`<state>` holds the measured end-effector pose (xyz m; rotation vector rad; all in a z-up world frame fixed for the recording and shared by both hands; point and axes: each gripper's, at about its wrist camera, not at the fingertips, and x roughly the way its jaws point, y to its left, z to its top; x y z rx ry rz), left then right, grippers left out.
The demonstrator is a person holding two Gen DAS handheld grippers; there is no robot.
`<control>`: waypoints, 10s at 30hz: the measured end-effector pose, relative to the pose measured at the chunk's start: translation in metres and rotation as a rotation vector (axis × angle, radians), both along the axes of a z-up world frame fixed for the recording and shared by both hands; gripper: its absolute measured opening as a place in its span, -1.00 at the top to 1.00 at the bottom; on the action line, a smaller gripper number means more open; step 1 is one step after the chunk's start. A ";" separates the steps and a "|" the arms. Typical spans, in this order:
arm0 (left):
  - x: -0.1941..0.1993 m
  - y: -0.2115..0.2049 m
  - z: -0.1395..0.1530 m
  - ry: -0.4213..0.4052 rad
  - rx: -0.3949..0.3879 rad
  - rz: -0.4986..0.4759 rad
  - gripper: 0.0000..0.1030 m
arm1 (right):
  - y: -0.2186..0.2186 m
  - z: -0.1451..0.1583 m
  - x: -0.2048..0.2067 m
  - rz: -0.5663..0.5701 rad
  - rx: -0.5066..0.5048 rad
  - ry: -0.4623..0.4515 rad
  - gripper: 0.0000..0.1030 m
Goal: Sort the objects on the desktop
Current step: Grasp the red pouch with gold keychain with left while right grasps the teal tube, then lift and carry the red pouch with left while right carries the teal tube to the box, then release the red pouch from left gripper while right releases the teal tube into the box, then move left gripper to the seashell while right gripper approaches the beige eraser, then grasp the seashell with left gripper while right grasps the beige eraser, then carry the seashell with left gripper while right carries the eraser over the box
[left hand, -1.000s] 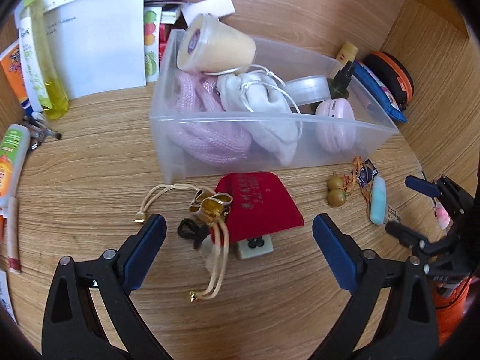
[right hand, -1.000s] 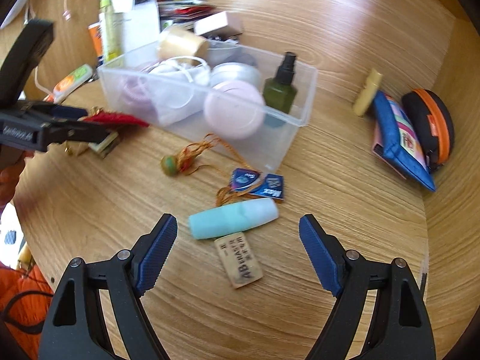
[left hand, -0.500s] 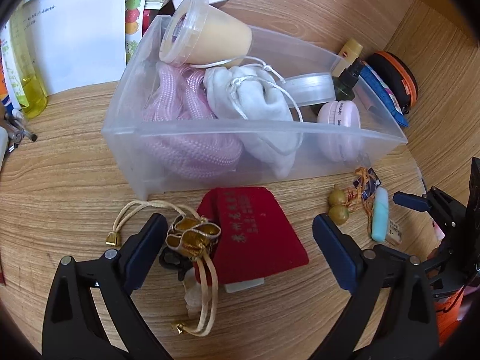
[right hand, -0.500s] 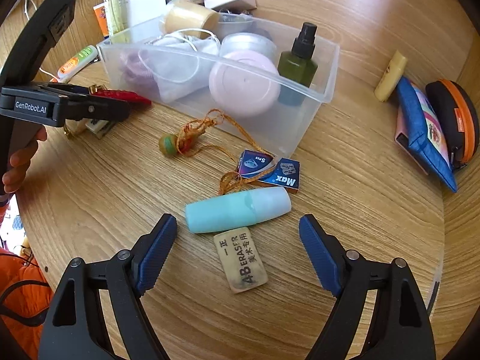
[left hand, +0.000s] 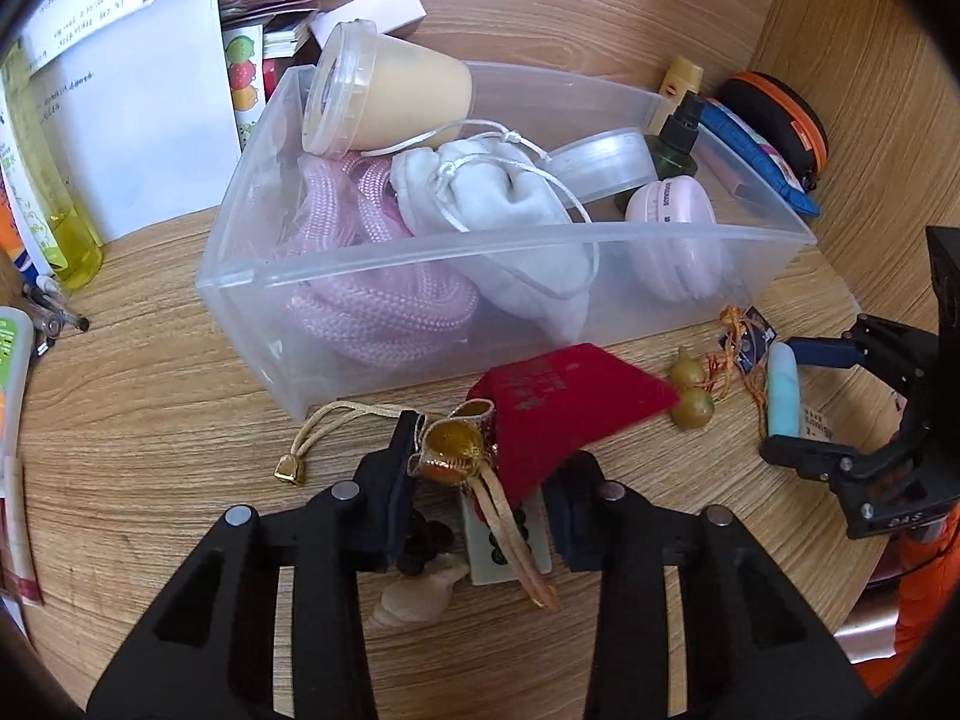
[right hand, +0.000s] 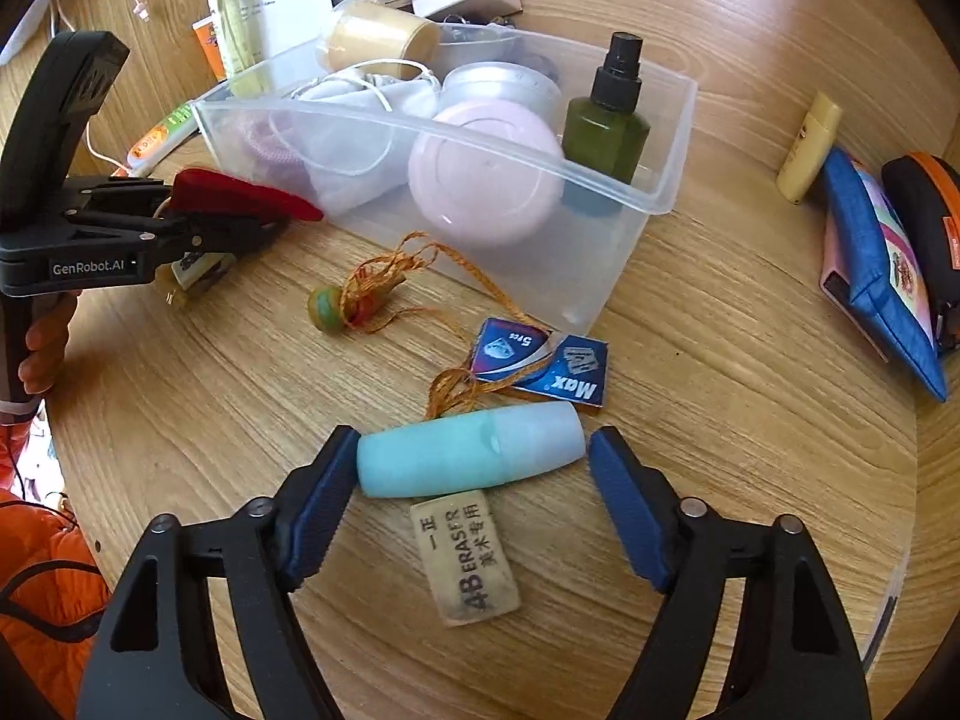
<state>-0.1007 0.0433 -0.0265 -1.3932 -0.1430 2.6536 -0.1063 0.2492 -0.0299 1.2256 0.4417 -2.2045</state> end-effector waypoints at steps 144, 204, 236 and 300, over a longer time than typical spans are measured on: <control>-0.013 -0.035 0.090 0.290 0.036 0.127 -0.85 | -0.052 0.087 -0.033 -0.052 -0.147 0.214 -0.64; 0.055 -0.014 -0.004 0.059 -0.145 0.042 0.24 | 0.014 0.004 0.047 -0.206 -0.036 0.081 0.46; 0.057 -0.021 0.044 0.228 -0.105 0.073 0.61 | 0.030 0.063 0.031 -0.237 -0.110 0.219 0.58; -0.024 -0.034 0.059 0.271 -0.019 0.079 0.28 | -0.016 0.069 -0.067 -0.193 -0.201 0.199 0.57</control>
